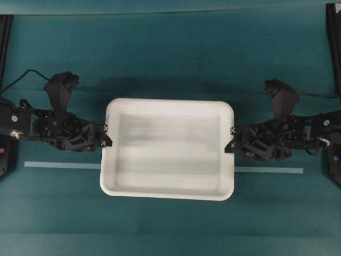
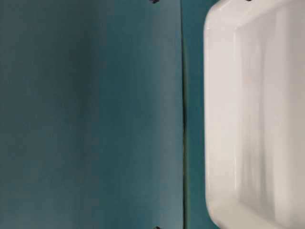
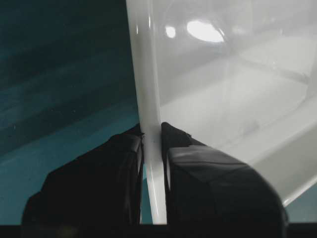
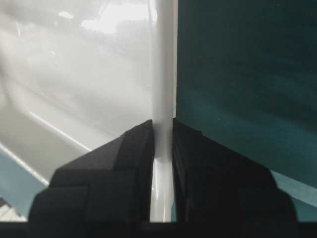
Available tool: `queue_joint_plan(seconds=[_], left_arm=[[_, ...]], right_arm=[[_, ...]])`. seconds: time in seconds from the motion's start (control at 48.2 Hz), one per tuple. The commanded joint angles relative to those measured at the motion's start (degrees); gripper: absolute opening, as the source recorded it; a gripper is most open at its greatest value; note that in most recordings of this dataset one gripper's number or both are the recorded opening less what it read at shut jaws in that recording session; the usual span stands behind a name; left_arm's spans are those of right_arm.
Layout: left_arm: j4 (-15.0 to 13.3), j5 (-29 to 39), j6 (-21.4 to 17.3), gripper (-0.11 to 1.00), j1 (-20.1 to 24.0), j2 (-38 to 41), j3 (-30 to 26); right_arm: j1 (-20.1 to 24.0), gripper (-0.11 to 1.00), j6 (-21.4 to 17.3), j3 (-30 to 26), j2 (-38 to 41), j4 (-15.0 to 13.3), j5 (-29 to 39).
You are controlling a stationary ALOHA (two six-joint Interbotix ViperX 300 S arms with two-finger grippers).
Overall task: Lift the white case with both hands.
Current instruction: 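Lower the held tray back down onto the table with both grippers, then open both grippers and release the tray rims, moving outward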
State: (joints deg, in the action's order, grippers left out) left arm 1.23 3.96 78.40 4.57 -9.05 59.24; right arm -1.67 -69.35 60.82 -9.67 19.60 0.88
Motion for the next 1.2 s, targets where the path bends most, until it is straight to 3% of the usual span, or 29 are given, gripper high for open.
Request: queue_joint_plan(seconds=[0.0, 0.207, 0.415, 0.684, 0.788, 1.016, 1.078, 1.182], left_arm=[[0.3, 0.7, -0.1, 0.07, 0.2, 2.0, 0.7], [0.3, 1.0, 1.0, 0.07, 0.3, 2.6, 0.5], [0.3, 0.9, 5.3, 0.07, 0.3, 2.5, 0.6], [0.3, 0.6, 5.4, 0.09, 0.0, 2.3, 0.3], [0.3, 0.4, 5.4, 0.24, 0.0, 2.1, 0.3], [0.4, 0.4, 5.4, 0.86, -0.1, 1.3, 0.2], [0.4, 0.4, 5.4, 0.91, 0.0, 1.0, 0.3], [0.3, 0.4, 5.2, 0.88, -0.1, 0.4, 0.4]], right_arm=[[0.1, 0.10, 0.0, 1.2, 2.3, 0.1, 0.6], [-0.4, 0.10, -0.2, 1.3, 2.6, 0.3, 0.6], [-1.0, 0.10, -0.2, 1.1, 2.6, 0.4, 0.8], [-1.1, 0.13, -0.2, 0.9, 2.3, 0.4, 0.4], [-1.1, 0.30, -0.2, 0.7, 2.1, 0.4, 0.1], [-1.1, 0.82, -0.1, 0.1, 1.5, 0.4, 0.0], [-1.1, 0.88, 0.0, 0.1, 1.0, 0.3, 0.0], [-1.1, 0.89, 0.0, 0.3, -0.2, 0.3, 0.0]])
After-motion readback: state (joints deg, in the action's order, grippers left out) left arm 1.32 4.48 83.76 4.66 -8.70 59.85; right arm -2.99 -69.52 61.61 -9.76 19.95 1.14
